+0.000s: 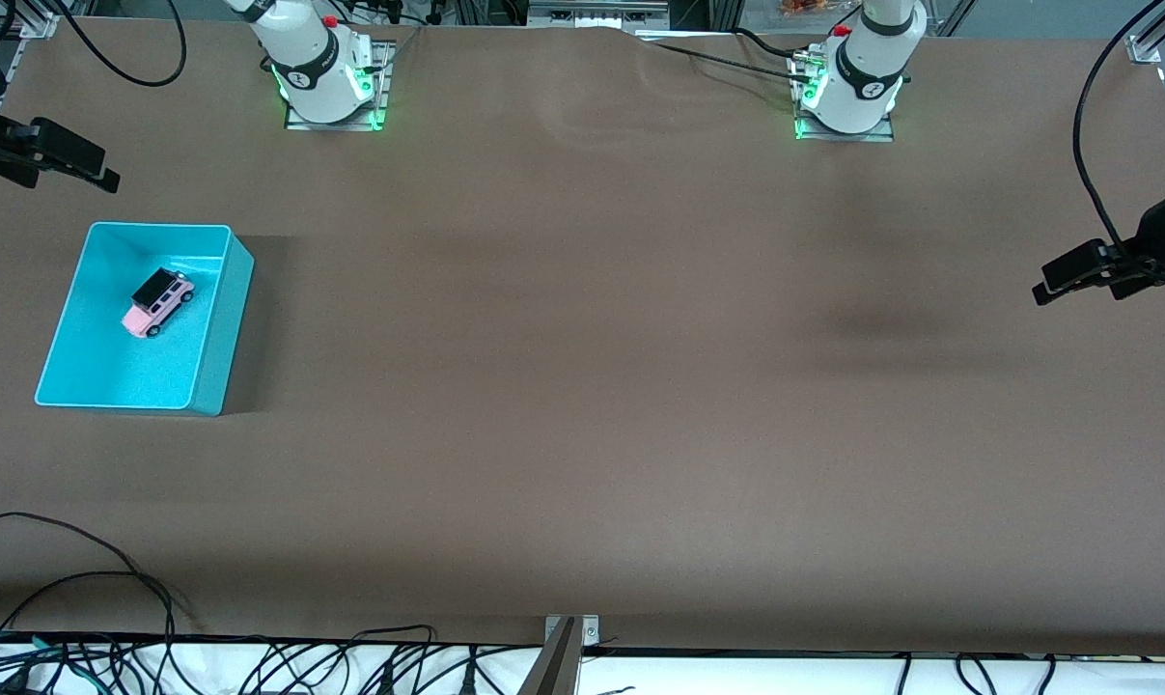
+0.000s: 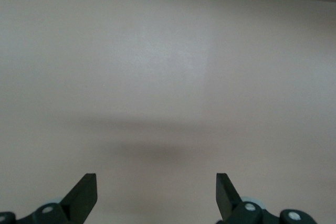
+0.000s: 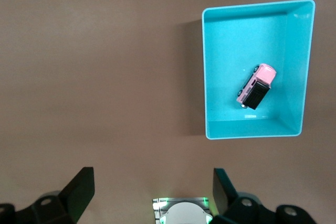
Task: Wind and store pink jeep toy
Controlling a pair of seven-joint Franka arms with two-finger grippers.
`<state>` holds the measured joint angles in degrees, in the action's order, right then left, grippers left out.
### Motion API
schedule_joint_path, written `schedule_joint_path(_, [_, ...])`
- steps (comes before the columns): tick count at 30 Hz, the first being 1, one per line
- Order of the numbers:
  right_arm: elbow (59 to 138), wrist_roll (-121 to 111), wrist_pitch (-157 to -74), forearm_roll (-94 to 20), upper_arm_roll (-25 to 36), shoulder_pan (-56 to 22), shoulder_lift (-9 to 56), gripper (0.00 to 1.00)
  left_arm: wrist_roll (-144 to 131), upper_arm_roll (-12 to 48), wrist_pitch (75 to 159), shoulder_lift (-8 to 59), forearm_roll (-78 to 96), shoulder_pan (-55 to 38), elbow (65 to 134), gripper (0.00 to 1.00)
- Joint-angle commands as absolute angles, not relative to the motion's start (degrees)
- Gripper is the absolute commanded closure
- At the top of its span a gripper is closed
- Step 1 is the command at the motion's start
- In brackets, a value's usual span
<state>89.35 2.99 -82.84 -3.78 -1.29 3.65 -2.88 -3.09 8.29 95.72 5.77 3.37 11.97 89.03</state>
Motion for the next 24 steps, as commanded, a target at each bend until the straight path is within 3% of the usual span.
schedule_joint_path(1, [93.25, 2.64, -86.57, -4.31, -1.93, 4.13, -5.8, 0.0, -2.81, 8.61, 95.98, 4.66, 3.43, 12.3, 90.26, 0.0])
schedule_joint_path(11, [97.82, 1.5, -91.49, -2.73, -2.46, 4.04, -7.56, 0.0, -2.81, 8.61, 95.98, 4.66, 3.52, 12.3, 90.26, 0.0])
schedule_joint_path(24, [98.09, 1.23, -91.23, 0.35, -4.83, 4.04, -7.56, 0.0, -2.81, 8.61, 95.98, 4.66, 3.52, 12.3, 90.26, 0.0])
